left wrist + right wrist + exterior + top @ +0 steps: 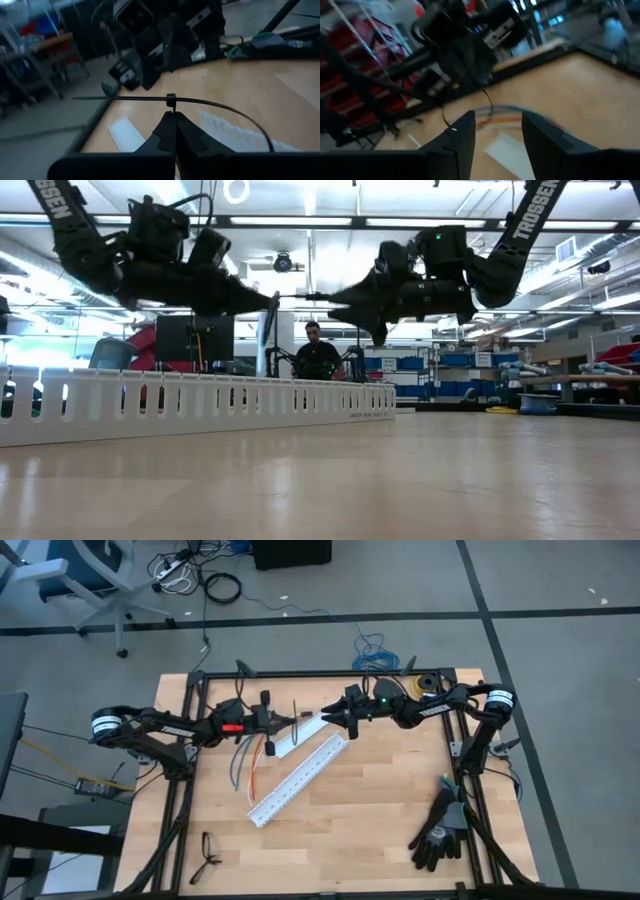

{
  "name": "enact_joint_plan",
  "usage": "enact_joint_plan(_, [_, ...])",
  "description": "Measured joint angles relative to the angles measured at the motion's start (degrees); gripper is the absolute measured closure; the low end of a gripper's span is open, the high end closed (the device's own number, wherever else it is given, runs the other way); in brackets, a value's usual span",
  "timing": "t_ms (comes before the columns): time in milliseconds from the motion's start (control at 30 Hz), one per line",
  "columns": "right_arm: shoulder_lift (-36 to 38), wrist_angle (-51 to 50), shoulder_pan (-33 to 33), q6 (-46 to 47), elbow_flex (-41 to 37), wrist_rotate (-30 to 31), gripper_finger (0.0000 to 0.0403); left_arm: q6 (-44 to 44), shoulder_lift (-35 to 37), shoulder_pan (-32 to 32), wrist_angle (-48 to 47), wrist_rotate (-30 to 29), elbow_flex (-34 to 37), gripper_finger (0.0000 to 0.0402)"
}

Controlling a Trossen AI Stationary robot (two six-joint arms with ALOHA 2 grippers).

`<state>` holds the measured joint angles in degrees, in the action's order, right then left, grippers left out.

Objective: Ziptie cables
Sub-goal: Wrap the cable wires with the black zip tie

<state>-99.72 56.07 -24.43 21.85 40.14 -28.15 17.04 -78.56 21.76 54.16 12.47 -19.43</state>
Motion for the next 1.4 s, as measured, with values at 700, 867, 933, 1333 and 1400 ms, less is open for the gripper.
enact_joint_plan(700, [23.07, -63.33, 3.56, -7.10, -0.07, 18.43, 0.0328, -7.28, -0.09, -8.54, -21.84, -9.93, -5.14, 0.0402])
enact_joint_plan(867, [26.14, -66.53, 9.90, -5.28, -0.07, 23.10, 0.0327, -7.10, -0.09, -11.68, -28.11, -11.23, -9.66, 0.0402])
enact_joint_plan(933, [25.62, -65.00, 12.78, -5.17, -0.07, 24.74, 0.0328, -7.00, -0.09, -12.76, -30.03, -12.46, -10.90, 0.0401])
enact_joint_plan(1333, [20.20, -64.08, 19.17, -6.52, -0.07, 25.58, 0.0330, -18.55, -0.07, -17.03, -36.06, -15.38, -13.93, 0.0396])
enact_joint_plan(1400, [20.20, -64.39, 19.72, -6.47, -0.07, 25.56, 0.0330, -20.84, -0.05, -17.66, -37.15, -15.49, -13.93, 0.0395])
